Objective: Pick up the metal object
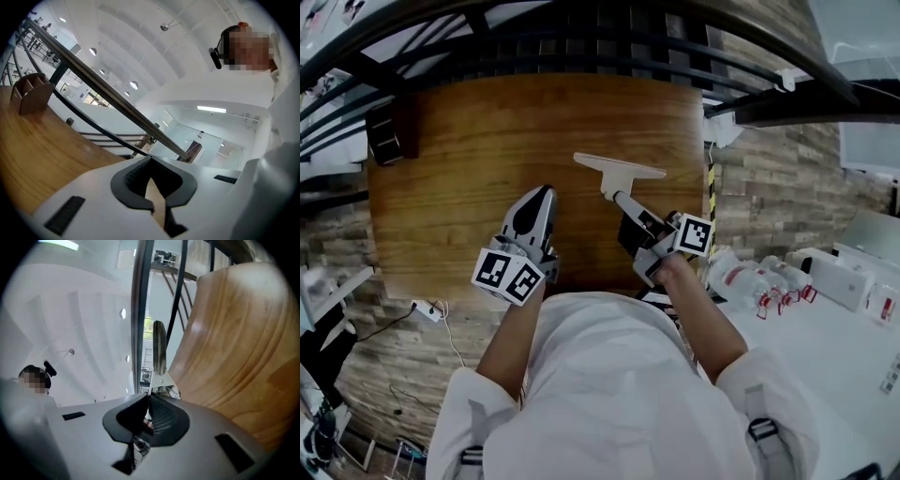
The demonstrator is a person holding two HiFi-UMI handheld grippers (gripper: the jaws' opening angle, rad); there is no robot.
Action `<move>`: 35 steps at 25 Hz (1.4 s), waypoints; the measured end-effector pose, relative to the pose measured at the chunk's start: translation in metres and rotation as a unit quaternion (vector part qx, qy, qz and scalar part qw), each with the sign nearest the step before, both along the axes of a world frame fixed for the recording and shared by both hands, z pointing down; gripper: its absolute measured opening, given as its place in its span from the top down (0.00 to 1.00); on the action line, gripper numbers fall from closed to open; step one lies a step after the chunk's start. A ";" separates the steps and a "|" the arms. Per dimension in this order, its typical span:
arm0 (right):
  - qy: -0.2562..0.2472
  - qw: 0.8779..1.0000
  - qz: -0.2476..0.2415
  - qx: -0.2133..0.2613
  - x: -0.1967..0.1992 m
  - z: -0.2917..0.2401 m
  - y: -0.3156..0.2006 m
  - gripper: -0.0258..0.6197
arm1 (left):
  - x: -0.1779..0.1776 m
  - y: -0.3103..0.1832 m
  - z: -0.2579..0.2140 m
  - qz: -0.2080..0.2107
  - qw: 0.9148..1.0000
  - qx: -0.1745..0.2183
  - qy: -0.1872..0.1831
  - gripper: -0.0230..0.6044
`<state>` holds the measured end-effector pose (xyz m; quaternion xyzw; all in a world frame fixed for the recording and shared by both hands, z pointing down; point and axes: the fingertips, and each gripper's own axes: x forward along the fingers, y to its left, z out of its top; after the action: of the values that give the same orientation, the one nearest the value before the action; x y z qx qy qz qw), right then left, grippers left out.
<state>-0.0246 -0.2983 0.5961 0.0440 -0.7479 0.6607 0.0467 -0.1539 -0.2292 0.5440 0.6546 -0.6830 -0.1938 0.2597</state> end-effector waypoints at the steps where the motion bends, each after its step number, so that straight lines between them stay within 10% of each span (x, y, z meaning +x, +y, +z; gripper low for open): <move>1: -0.007 1.000 -0.002 0.018 -0.003 -0.012 0.003 0.91 | -0.001 0.004 -0.006 0.000 1.000 0.005 -0.002 0.94; 15: -0.070 0.972 0.005 0.225 0.003 -0.147 0.053 0.91 | 0.021 0.079 -0.083 0.013 0.998 0.043 -0.032 0.94; 35: -0.038 0.873 0.019 0.486 0.093 -0.228 0.102 0.91 | 0.111 0.119 -0.142 0.026 0.996 0.047 -0.068 0.94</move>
<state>0.0680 -0.1965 0.3678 0.0497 -0.9749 0.2159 -0.0215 -0.0429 -0.1102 0.4016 0.6952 -0.6719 -0.1744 0.1867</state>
